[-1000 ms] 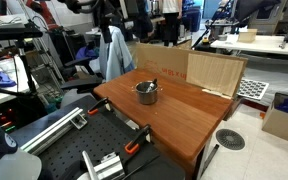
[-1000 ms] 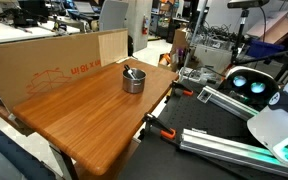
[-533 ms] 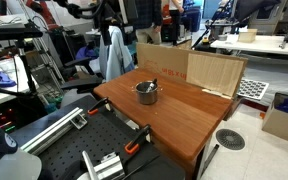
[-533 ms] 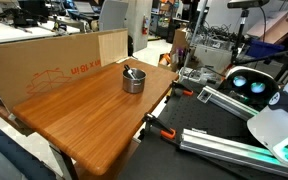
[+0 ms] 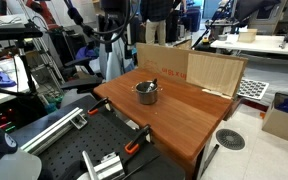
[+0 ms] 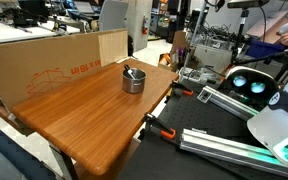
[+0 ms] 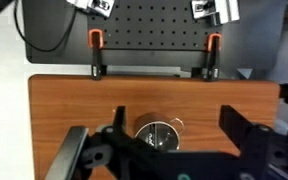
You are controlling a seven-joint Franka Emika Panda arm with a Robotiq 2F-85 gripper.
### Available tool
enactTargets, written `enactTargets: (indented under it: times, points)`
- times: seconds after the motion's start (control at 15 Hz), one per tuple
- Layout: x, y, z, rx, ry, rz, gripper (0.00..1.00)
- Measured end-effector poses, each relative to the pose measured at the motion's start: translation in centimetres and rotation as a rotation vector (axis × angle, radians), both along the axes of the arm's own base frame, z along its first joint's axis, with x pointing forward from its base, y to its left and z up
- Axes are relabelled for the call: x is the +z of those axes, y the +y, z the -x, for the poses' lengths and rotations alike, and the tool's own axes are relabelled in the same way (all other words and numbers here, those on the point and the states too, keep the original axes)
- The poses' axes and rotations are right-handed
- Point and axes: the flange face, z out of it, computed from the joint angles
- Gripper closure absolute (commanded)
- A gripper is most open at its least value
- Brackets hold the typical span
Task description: Take the marker out of the pot and put it on the table
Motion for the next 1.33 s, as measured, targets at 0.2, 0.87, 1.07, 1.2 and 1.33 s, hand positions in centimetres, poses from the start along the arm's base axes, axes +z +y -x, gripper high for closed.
enactTargets:
  times: [0.2, 0.87, 1.07, 1.2, 1.33]
  points:
    - [-2.1, 0.8, -2.1, 0.007, 0.02, -0.011, 0.0]
    - [-9.8, 2.6, -9.3, -0.078, 0.04, 0.028, 0.0]
    - [-11.4, 2.8, -11.3, -0.095, 0.034, 0.041, 0.0]
    - [-12.4, 2.9, -12.4, -0.104, 0.026, 0.045, 0.0]
    - [-13.4, 3.1, -13.3, -0.115, 0.023, 0.05, 0.0]
